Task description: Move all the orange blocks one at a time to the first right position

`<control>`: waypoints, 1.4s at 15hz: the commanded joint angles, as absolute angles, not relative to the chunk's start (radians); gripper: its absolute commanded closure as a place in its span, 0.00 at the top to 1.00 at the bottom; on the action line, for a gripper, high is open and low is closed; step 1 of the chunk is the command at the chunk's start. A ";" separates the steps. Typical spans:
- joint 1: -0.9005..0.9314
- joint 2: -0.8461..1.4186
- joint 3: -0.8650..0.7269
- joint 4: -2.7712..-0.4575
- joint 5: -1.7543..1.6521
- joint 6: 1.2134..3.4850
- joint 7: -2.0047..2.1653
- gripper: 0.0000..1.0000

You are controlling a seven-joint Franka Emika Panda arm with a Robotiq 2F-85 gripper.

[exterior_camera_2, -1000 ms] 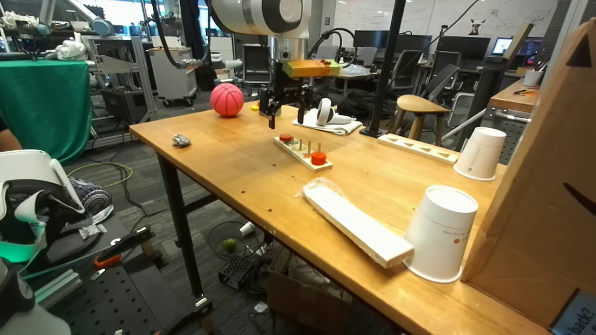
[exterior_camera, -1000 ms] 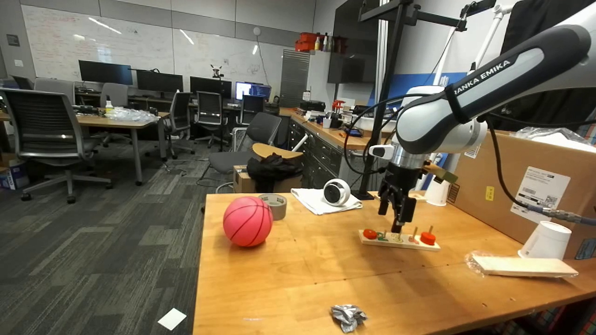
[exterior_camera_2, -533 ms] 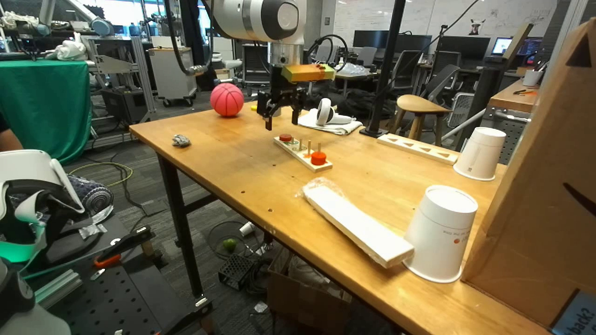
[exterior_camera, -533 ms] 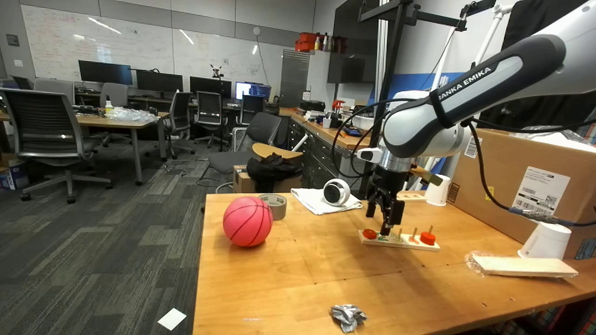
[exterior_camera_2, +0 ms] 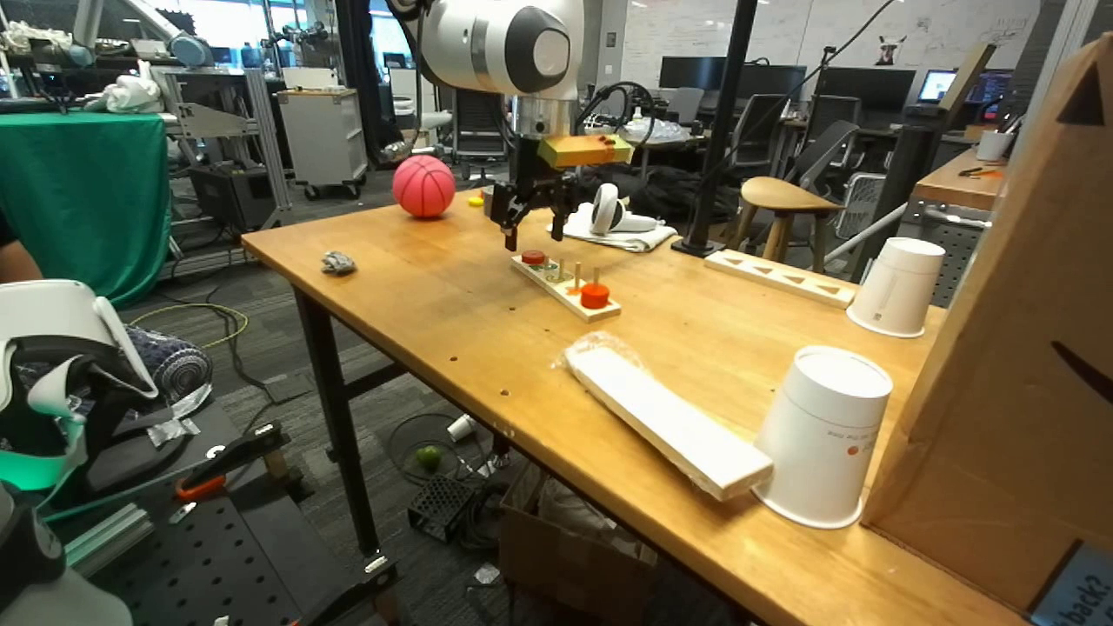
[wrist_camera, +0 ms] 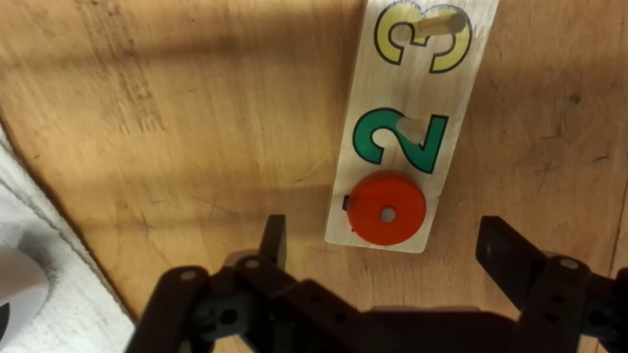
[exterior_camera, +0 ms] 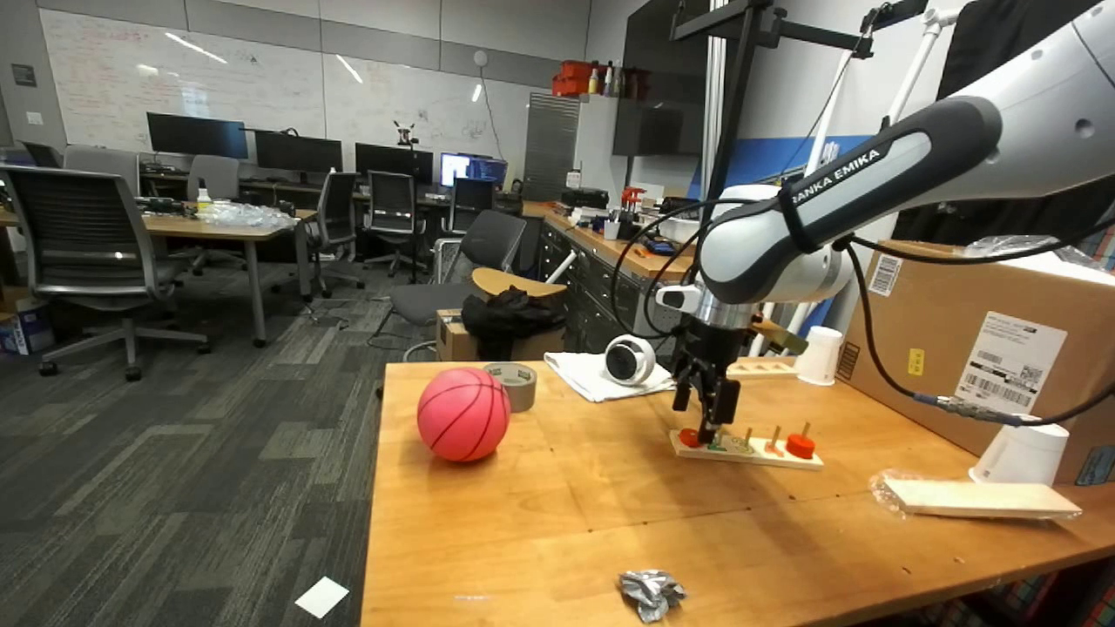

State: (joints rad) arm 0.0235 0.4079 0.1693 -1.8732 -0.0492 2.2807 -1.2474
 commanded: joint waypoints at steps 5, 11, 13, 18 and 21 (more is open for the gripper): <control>0.015 0.450 0.174 -1.806 -0.037 2.244 -1.266 0.94; 0.013 0.452 0.173 -1.803 -0.037 2.238 -1.265 0.35; 0.013 0.451 0.173 -1.804 -0.038 2.238 -1.265 0.20; 0.016 0.441 0.171 -1.811 -0.045 2.240 -1.261 0.17; 0.020 0.413 0.156 -1.812 -0.068 2.222 -1.239 0.17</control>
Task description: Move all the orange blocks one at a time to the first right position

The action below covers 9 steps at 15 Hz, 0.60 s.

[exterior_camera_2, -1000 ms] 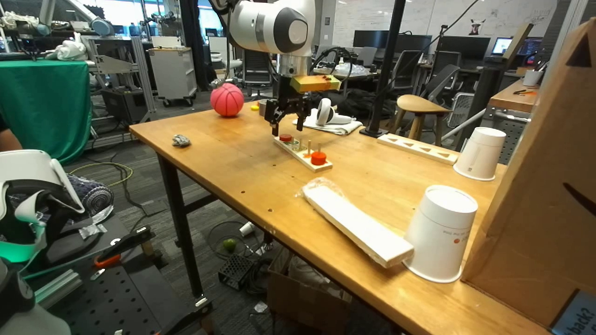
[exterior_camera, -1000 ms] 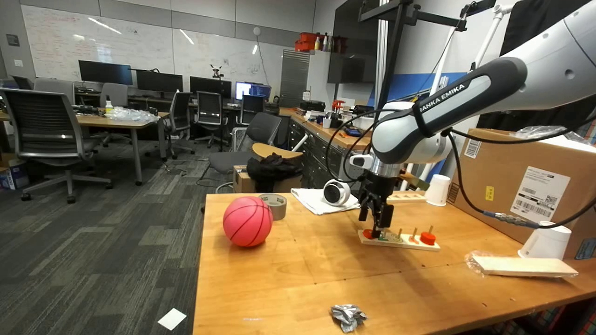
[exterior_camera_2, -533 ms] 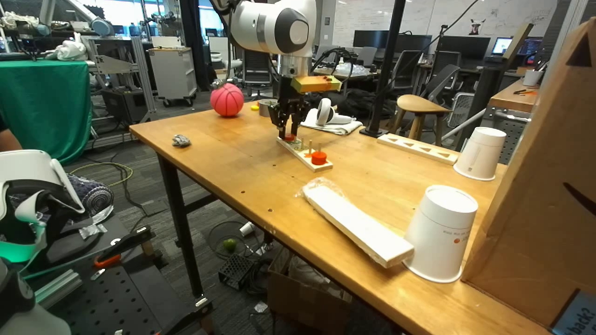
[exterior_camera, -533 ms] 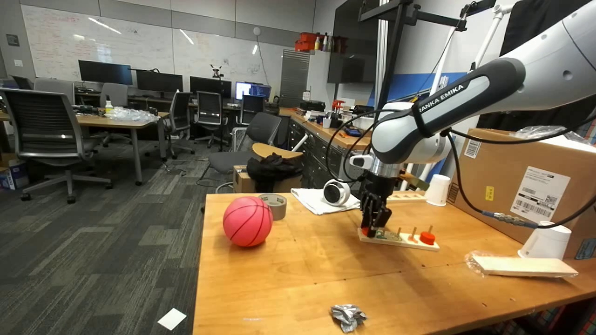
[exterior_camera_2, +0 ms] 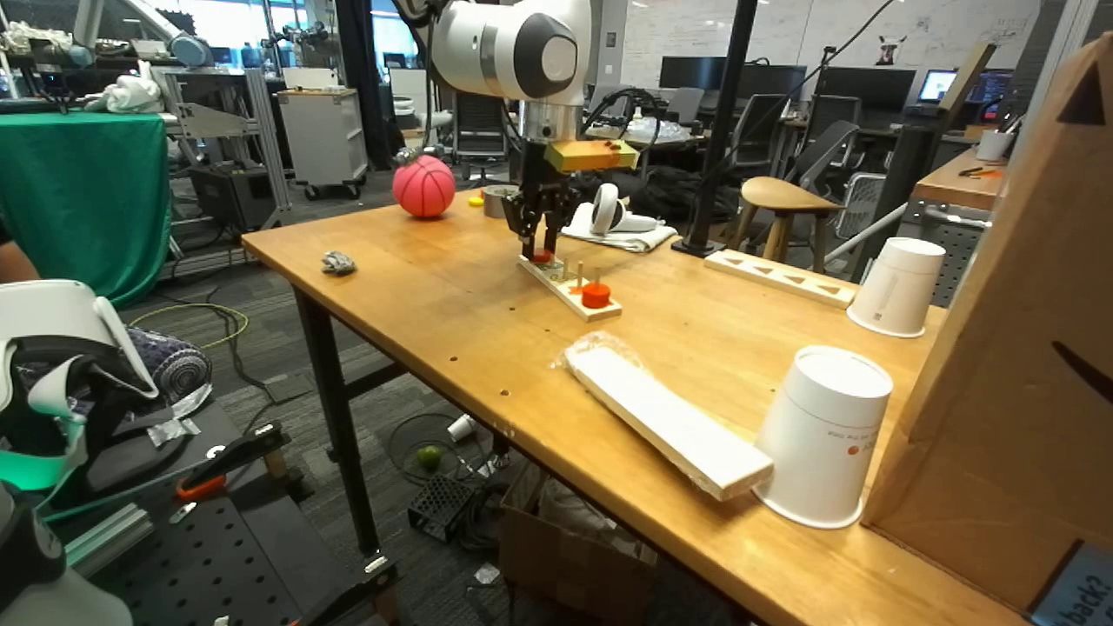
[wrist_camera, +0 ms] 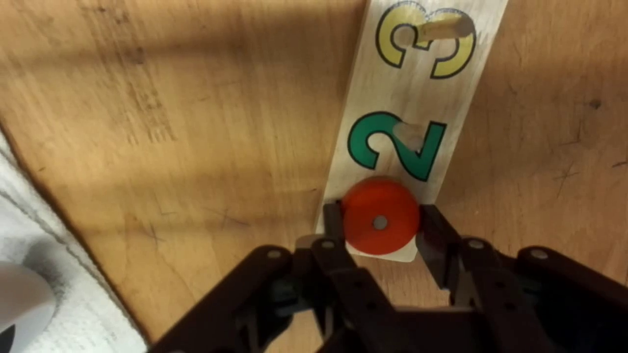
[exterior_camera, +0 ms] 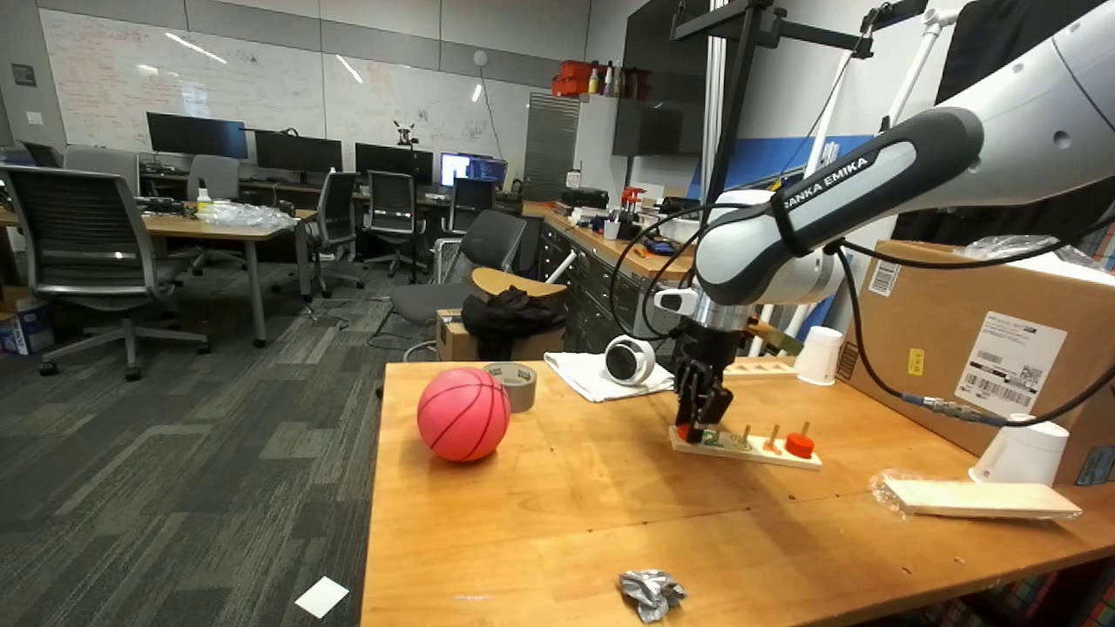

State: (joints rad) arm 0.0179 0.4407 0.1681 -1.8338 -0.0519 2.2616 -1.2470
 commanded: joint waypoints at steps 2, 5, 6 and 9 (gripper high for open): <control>0.019 0.375 0.137 -1.821 -0.088 2.215 -1.217 0.17; 0.011 0.325 0.104 -1.844 -0.105 2.200 -1.175 0.17; 0.009 0.313 0.094 -1.848 -0.109 2.189 -1.162 0.17; -0.002 0.275 0.062 -1.872 -0.129 2.155 -1.110 0.17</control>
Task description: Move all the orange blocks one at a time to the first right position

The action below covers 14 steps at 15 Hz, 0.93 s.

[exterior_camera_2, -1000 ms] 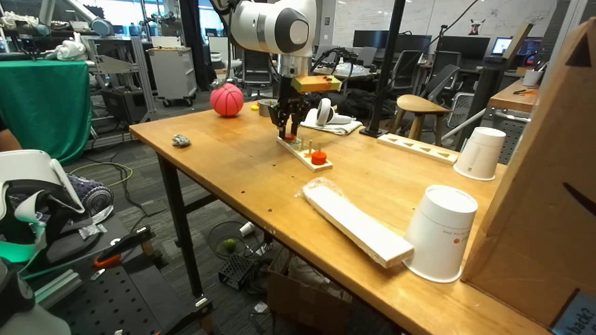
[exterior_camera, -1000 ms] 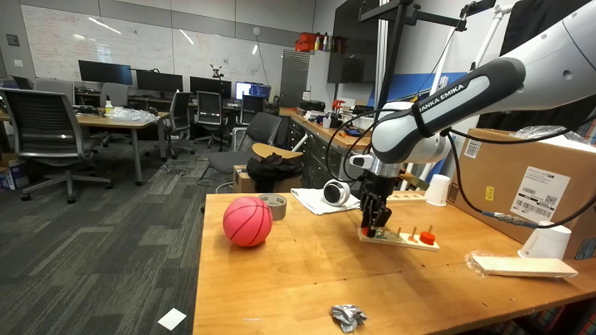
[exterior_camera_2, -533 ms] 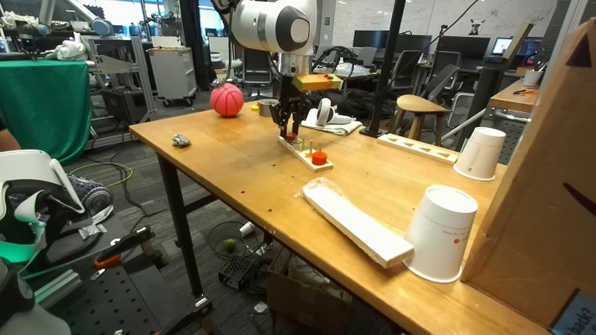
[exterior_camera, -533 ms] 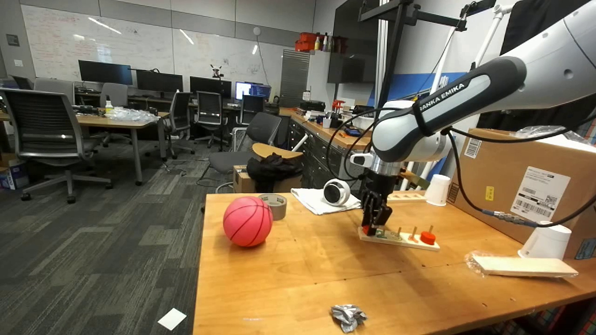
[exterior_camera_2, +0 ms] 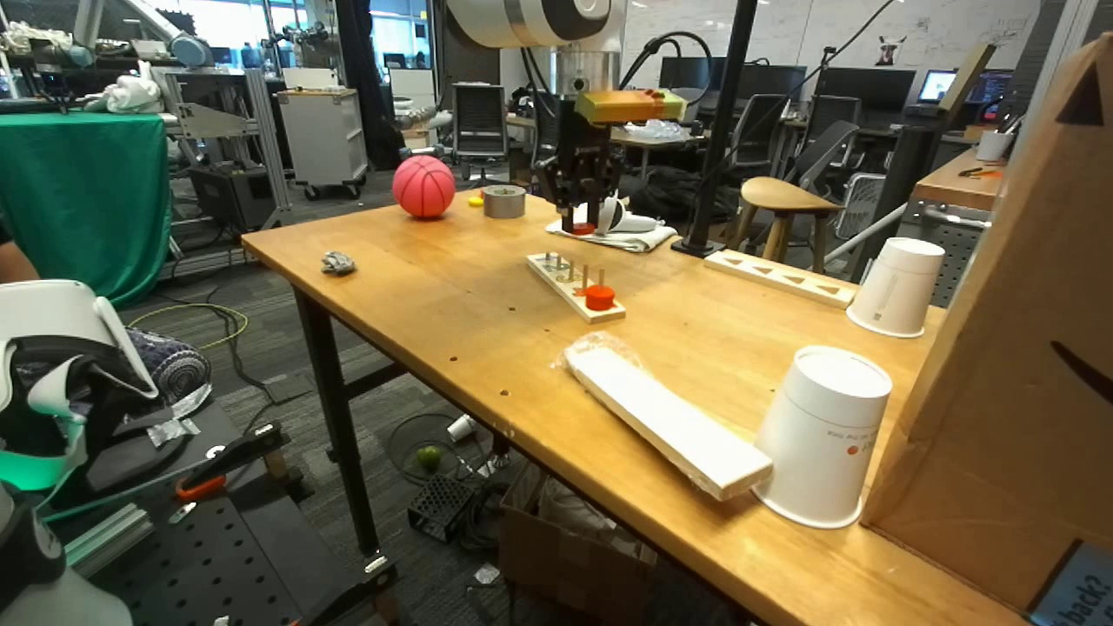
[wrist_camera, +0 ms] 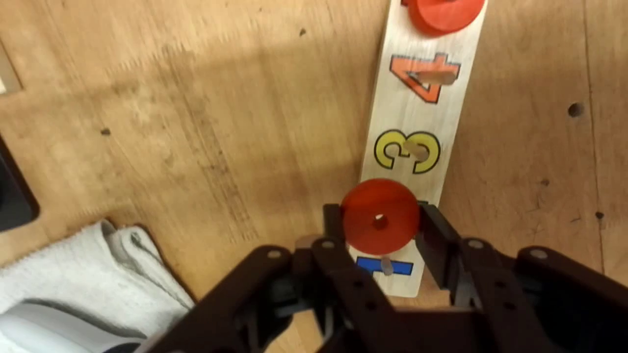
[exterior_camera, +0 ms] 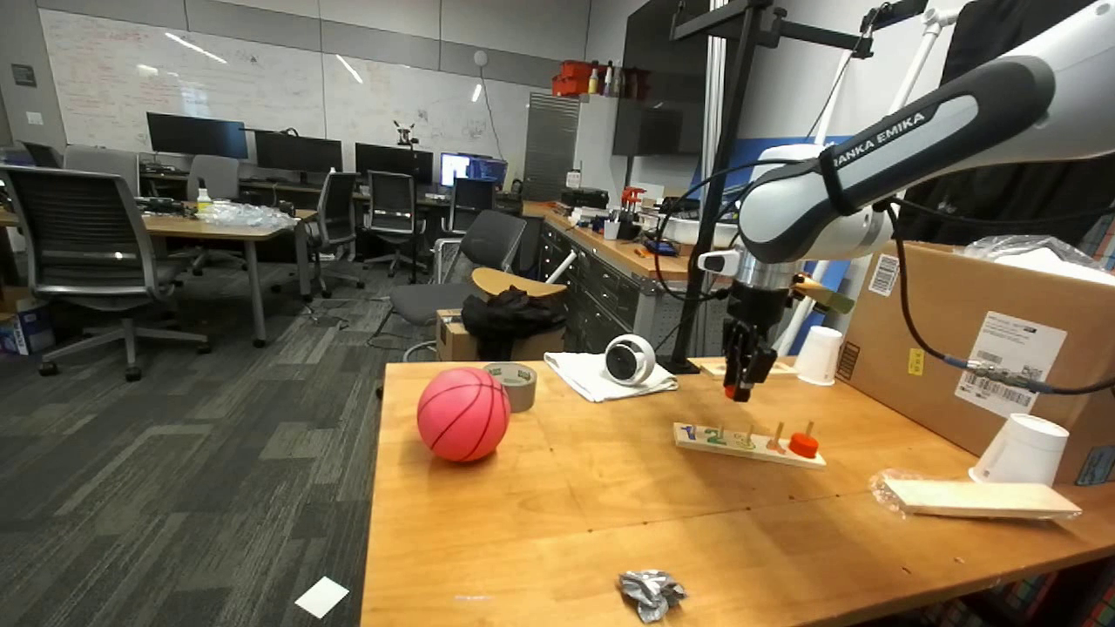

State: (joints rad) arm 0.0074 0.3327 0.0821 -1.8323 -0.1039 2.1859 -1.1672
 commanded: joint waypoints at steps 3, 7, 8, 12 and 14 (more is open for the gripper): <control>-0.013 0.248 0.040 -1.899 -0.140 2.134 -1.066 0.17; -0.031 0.213 0.029 -1.950 -0.129 2.133 -1.041 0.17; -0.036 0.202 0.028 -1.964 -0.127 2.135 -1.037 0.17; -0.046 0.169 0.023 -2.014 -0.120 2.142 -1.014 0.17; -0.050 0.158 0.020 -2.033 -0.116 2.144 -1.008 0.17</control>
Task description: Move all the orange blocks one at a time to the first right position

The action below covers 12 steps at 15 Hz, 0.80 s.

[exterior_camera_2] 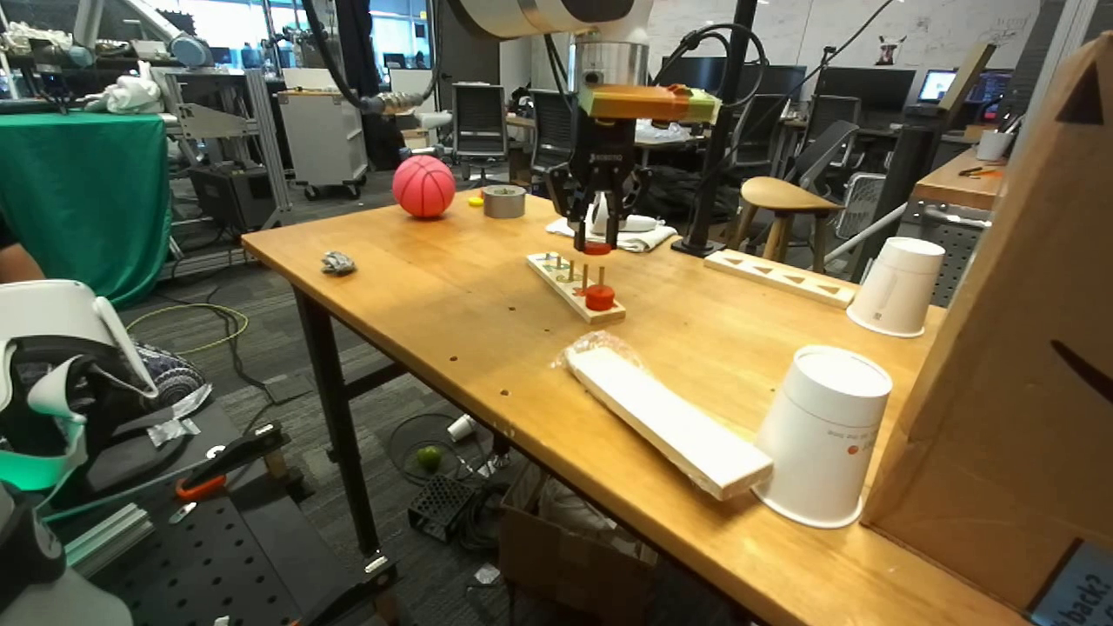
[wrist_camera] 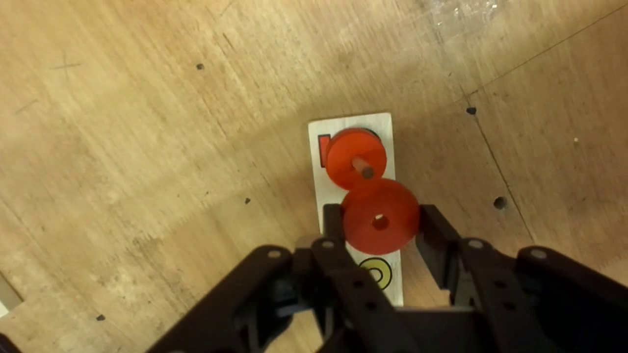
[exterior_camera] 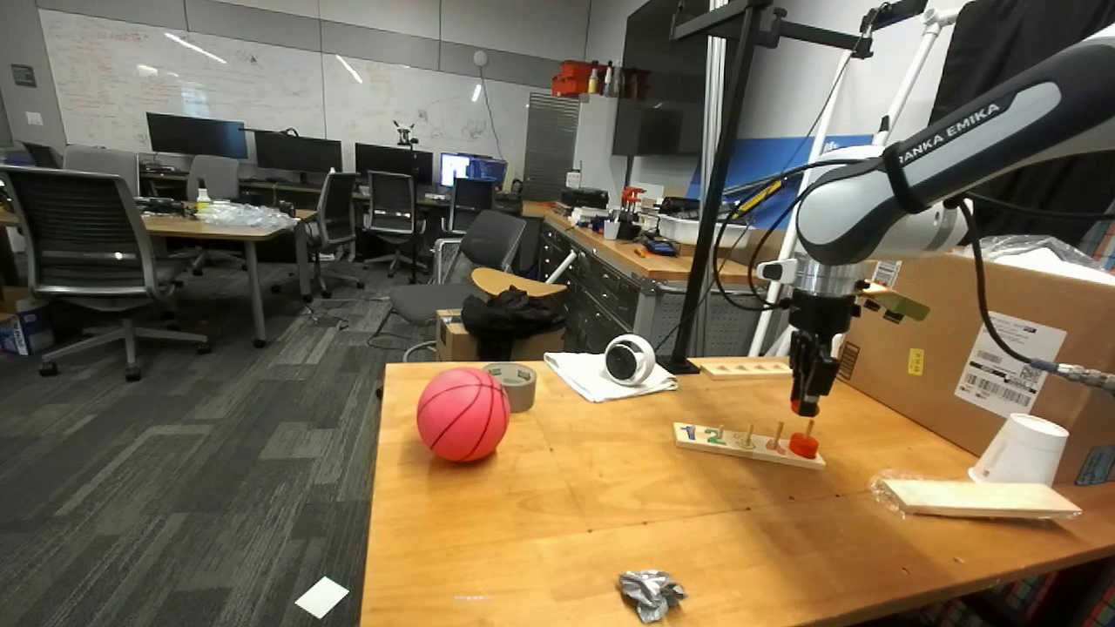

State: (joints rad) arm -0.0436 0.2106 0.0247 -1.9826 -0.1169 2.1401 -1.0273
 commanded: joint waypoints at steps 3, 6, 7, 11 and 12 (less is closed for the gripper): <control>-0.056 0.158 0.019 -2.052 -0.104 2.161 -1.017 0.17; -0.064 0.177 0.020 -2.060 -0.104 2.218 -1.059 0.17; -0.065 0.180 0.021 -2.063 -0.106 2.235 -1.068 0.17; -0.067 0.189 0.020 -2.064 -0.117 2.273 -1.102 0.17; -0.068 0.190 0.019 -2.063 -0.116 2.277 -1.109 0.17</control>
